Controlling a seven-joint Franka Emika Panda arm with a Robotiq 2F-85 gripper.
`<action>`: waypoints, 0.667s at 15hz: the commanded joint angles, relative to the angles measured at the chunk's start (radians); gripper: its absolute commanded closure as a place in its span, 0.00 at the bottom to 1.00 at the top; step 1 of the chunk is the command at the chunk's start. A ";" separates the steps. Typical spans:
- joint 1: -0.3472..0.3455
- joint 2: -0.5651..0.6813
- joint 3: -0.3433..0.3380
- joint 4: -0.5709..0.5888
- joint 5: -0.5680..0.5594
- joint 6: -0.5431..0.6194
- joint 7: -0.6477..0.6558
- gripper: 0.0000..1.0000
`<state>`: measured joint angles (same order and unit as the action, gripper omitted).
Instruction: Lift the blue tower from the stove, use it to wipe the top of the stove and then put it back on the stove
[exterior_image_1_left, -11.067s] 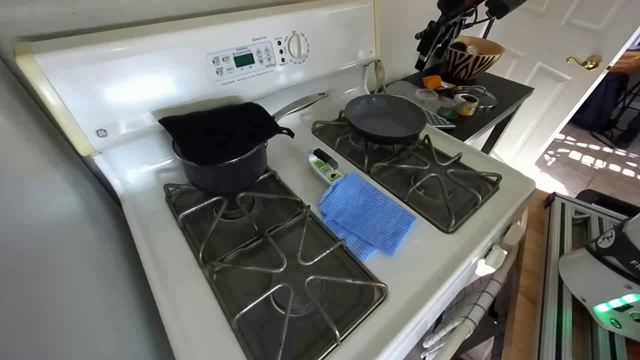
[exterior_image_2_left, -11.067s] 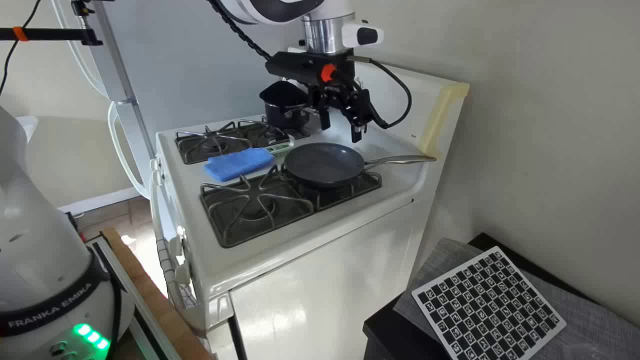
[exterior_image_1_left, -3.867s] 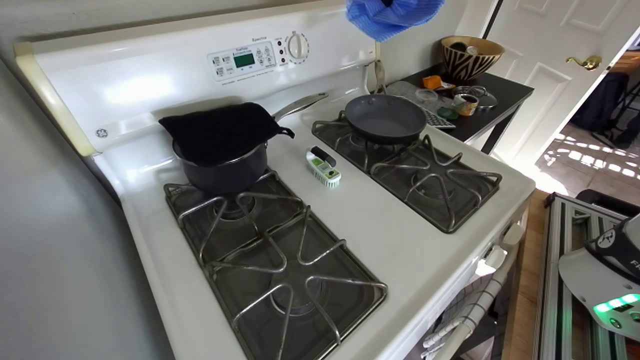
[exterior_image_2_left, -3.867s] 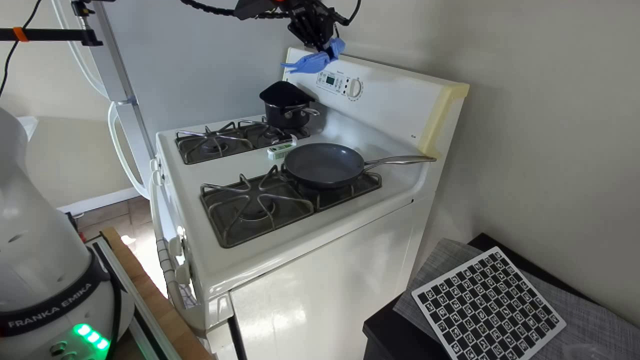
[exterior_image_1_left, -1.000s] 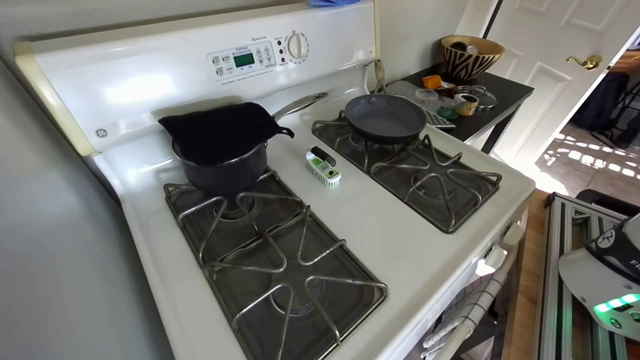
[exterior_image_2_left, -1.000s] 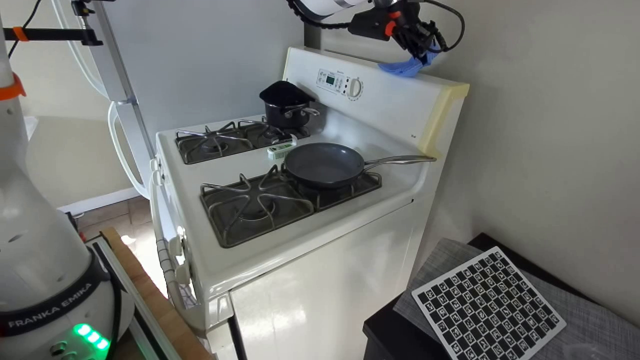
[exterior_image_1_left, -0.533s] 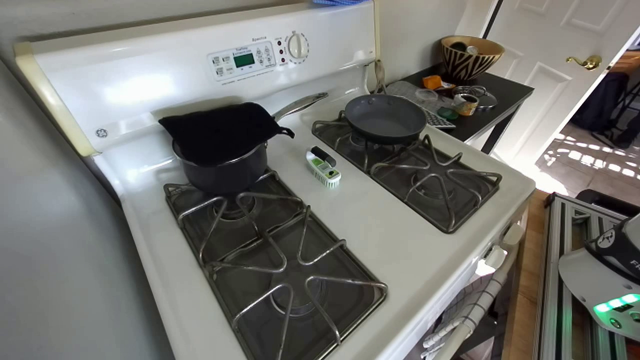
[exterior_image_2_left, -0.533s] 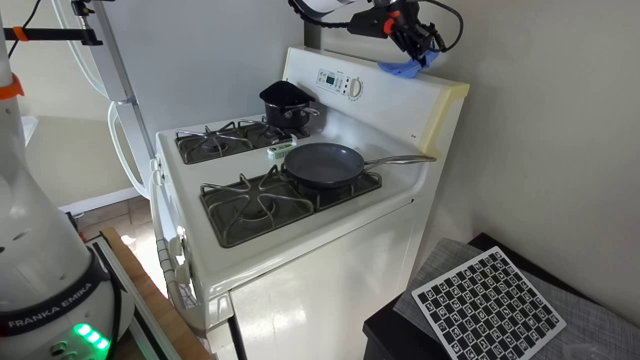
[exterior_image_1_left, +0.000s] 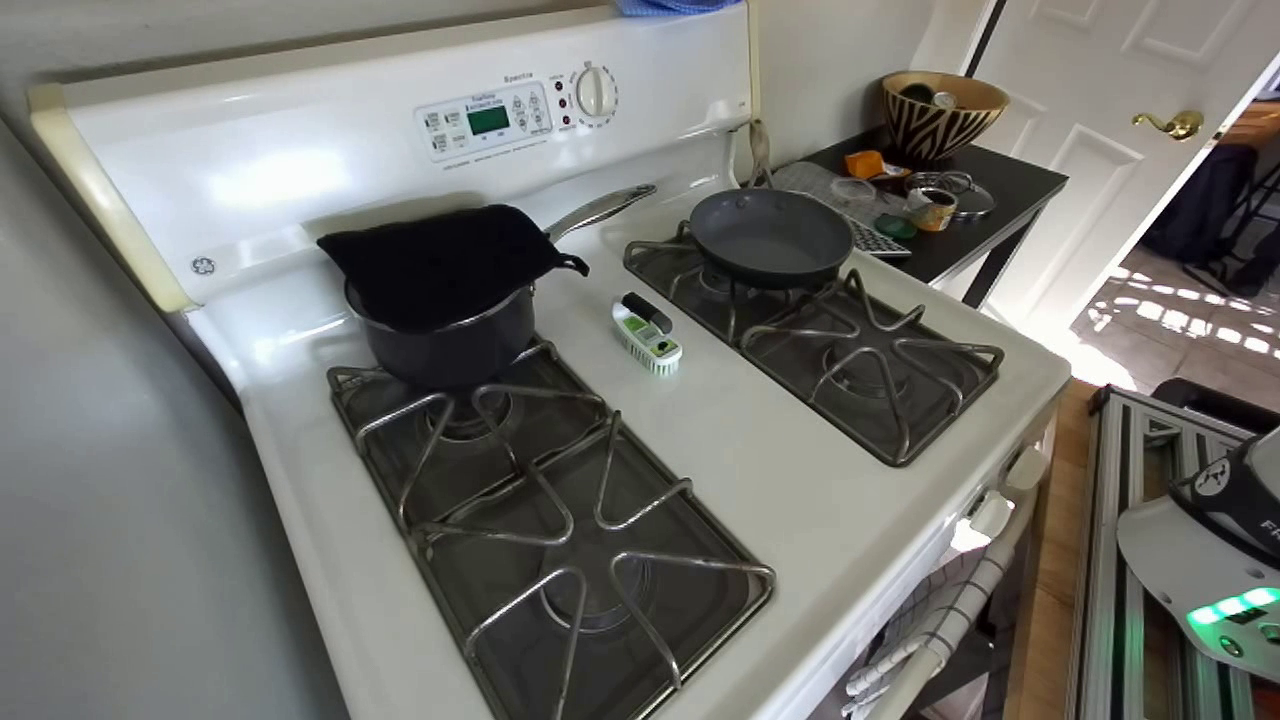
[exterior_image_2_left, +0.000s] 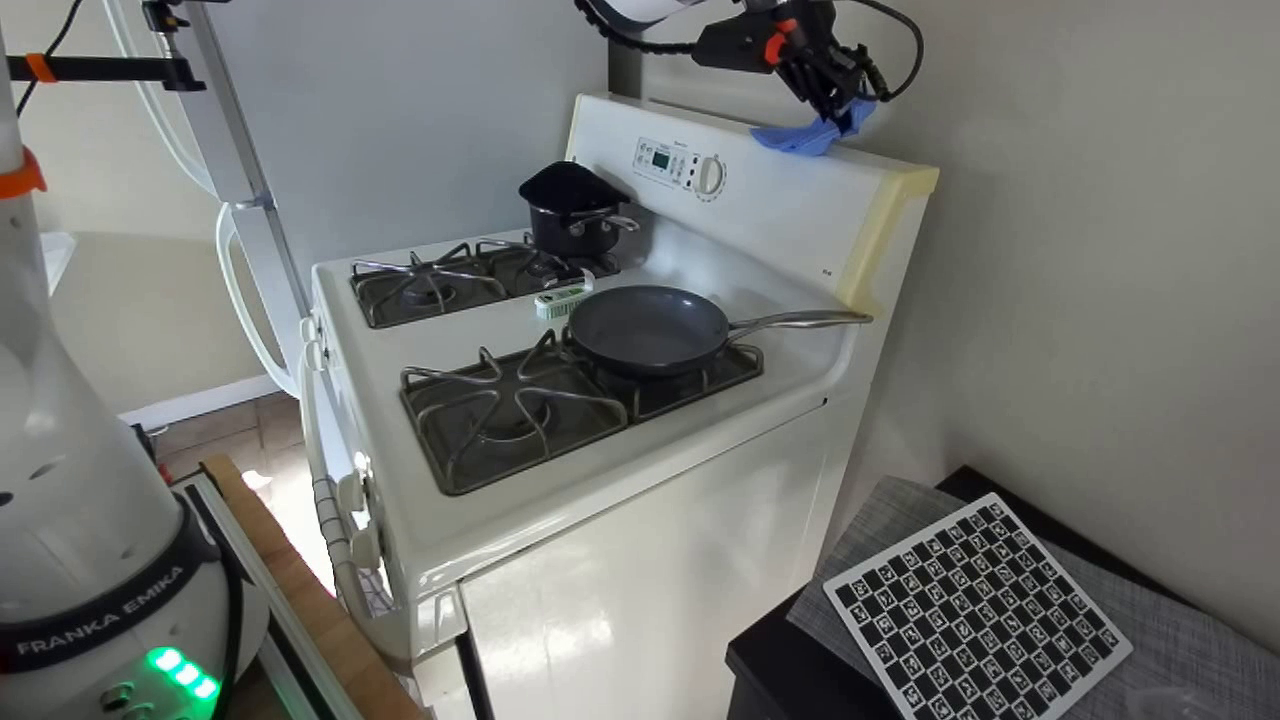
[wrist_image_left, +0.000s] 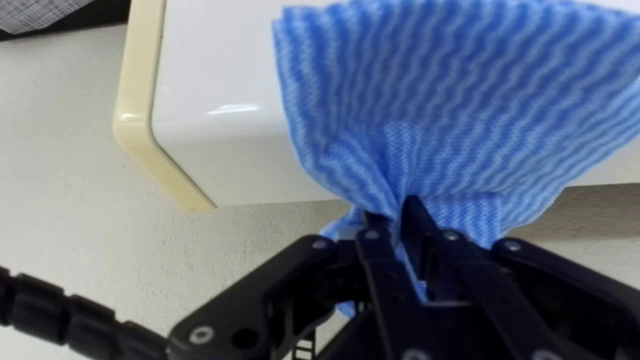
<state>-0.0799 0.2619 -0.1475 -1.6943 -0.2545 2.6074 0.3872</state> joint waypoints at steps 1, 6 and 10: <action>0.023 -0.005 -0.018 0.010 0.002 -0.038 -0.014 0.65; 0.026 -0.008 -0.021 0.014 -0.001 -0.043 -0.017 0.38; 0.025 -0.008 -0.025 0.016 0.000 -0.045 -0.024 0.42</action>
<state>-0.0684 0.2614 -0.1573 -1.6811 -0.2558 2.5978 0.3761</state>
